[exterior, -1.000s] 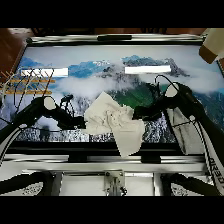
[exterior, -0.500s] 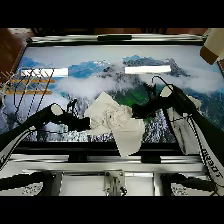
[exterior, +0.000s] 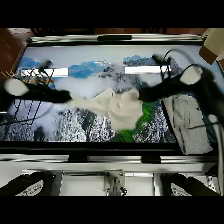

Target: Fold the shirts.

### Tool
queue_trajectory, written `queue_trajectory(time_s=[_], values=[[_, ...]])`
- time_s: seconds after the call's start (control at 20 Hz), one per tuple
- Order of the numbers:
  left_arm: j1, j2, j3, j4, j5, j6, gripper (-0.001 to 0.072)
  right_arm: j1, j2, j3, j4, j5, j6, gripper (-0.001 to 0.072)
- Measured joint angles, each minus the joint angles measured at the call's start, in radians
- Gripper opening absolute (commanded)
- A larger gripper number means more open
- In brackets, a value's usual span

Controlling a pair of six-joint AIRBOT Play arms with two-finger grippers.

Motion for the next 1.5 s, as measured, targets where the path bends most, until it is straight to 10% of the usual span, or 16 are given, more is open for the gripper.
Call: queue_trajectory(time_s=[0.35,0.75,1.15,1.2,1.25,1.35,1.5], values=[[0.058,0.346,0.374,0.14,-0.048,-0.078,0.0035,0.0,0.357,0.179,0.011,-0.08,0.09,0.006],[0.063,0.36,0.283,0.294,-0.236,-0.141,0.0036,0.002,0.438,-0.143,0.057,0.232,0.262,0.006],[0.064,0.096,-0.076,0.192,-0.045,-0.148,0.0038,0.0,0.271,-0.65,0.14,-0.253,0.303,0.0068],[0.064,0.044,-0.094,0.161,-0.005,-0.149,0.0058,0.0,0.239,-0.665,0.167,-0.318,0.304,0.0181],[0.064,-0.011,-0.108,0.127,0.022,-0.149,0.0216,0.0,0.209,-0.676,0.203,-0.382,0.305,0.0473],[0.064,-0.102,-0.121,0.067,0.054,-0.149,0.0646,-0.002,0.169,-0.689,0.257,-0.478,0.304,0.0543],[0.09,-0.179,-0.117,0.043,0.006,-0.115,0.0662,-0.048,0.175,-0.669,0.277,-0.496,0.263,0.0543]])
